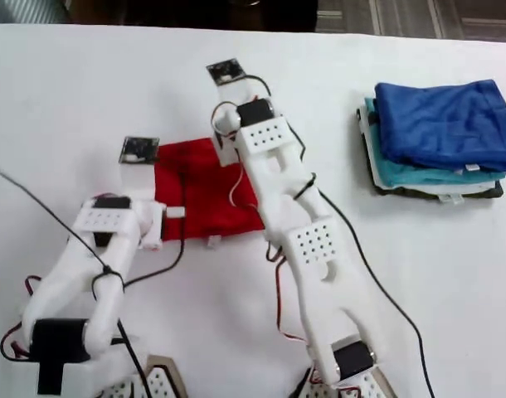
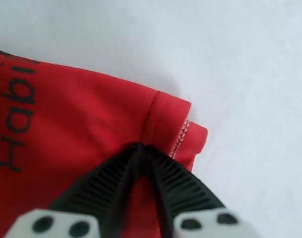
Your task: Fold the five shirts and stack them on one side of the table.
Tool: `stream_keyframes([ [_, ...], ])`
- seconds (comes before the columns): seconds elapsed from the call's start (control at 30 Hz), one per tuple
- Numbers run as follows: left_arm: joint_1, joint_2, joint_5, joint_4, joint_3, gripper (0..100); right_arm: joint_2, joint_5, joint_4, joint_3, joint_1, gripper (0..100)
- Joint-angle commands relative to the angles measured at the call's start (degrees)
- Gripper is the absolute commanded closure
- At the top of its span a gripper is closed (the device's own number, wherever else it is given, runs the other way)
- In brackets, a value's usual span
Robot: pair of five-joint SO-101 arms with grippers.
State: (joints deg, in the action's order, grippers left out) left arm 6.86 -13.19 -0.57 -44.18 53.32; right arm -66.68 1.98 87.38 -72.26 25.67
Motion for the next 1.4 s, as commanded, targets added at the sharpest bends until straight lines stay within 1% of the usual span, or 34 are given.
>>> stream_keyframes([
  [0.0, -0.53, -2.64, 0.62, 1.14, 0.22, 97, -0.22, -0.09, -1.63, -2.20, -1.89, 97.8],
  [0.17, -0.26, -3.43, 0.62, 0.18, -1.45, 97, 0.84, 0.00, -0.22, -2.29, -2.59, 97.8],
  [0.3, -0.18, -6.95, 0.62, -8.26, -9.27, 97, 4.79, 0.00, 1.98, -2.29, -2.42, 97.8],
  [0.4, -0.62, -9.58, 0.44, -10.55, -14.29, 97, 7.43, 0.00, 1.63, -2.29, -2.42, 97.8],
  [0.5, -2.99, -9.67, 0.35, -10.64, -14.29, 97, 7.78, 0.00, 0.92, -2.20, -2.42, 97.8],
  [0.6, -5.89, -8.70, 0.26, -10.20, -11.12, 97, 7.69, 0.00, 0.13, -1.76, -2.42, 97.8],
  [0.7, -7.12, -6.42, 0.26, -5.98, -6.99, 97, 7.60, 0.00, -0.57, -1.67, -2.42, 97.8],
  [0.77, -6.86, -4.13, 0.44, -2.99, -4.53, 97, 7.60, 0.00, -0.57, -1.67, -2.51, 97.8],
  [0.83, -6.68, -1.58, 0.62, -1.93, -3.30, 97, 6.73, 0.00, -0.57, -1.67, -2.68, 97.8],
  [0.97, -6.59, 2.02, 0.62, -1.67, -3.47, 97, 2.24, 0.00, -0.57, -1.93, -2.95, 97.8],
  [1.13, -6.77, 2.37, 0.62, -1.67, -4.53, 97, -0.48, 0.00, -1.54, -3.87, -4.35, 97.8],
  [1.27, -6.68, 2.37, 0.62, -1.67, -4.44, 97, -0.13, 0.00, -1.01, -8.53, -6.20, 97.8],
  [1.37, -6.68, 2.11, 0.53, -2.02, -4.88, 97, -0.13, 0.09, 2.59, -14.07, -7.43, 97.8],
])
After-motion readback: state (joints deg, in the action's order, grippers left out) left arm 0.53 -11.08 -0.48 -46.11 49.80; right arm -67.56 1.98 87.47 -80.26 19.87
